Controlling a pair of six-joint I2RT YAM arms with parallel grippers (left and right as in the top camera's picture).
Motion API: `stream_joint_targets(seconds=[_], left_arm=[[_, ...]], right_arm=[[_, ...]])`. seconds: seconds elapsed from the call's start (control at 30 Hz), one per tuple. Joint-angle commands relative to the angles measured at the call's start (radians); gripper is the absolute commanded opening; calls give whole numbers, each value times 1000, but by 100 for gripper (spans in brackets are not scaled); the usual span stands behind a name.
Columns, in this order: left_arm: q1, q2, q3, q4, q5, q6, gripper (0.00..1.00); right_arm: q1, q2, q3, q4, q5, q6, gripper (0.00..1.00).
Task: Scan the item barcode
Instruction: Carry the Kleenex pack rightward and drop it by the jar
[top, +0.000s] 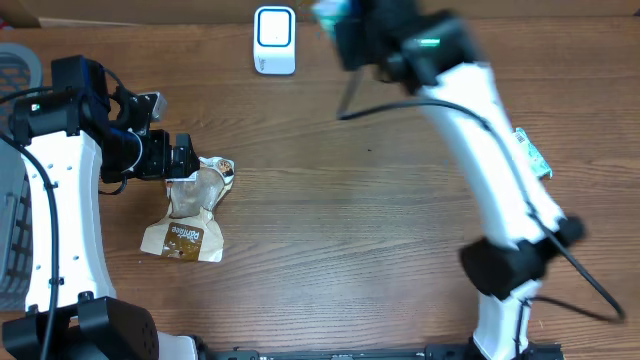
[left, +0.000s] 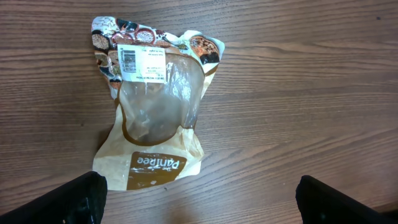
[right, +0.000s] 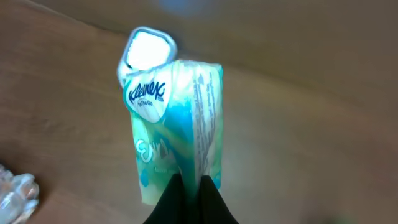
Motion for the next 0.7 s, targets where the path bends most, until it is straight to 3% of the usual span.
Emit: stream_joint_targets(seconds=[0.0,0.17,0.57,0.6,0.67], left_arm=[[2,4,1,1,11,26,100],[2,4,1,1,11,26,100],[2,4,1,1,11,26,100],[2,4,1,1,11,26,100],[2,4,1,1,11,26,99]], right_arm=[[-67,34,-13,-147,-32,154,4],[-171,56,-150,-264,-32,156,4],[-342,56,-639,-94,-2,154,4],[-350,56,-654,-87,-3,155,5],[-360,56,-667,-80,-11,155,29]])
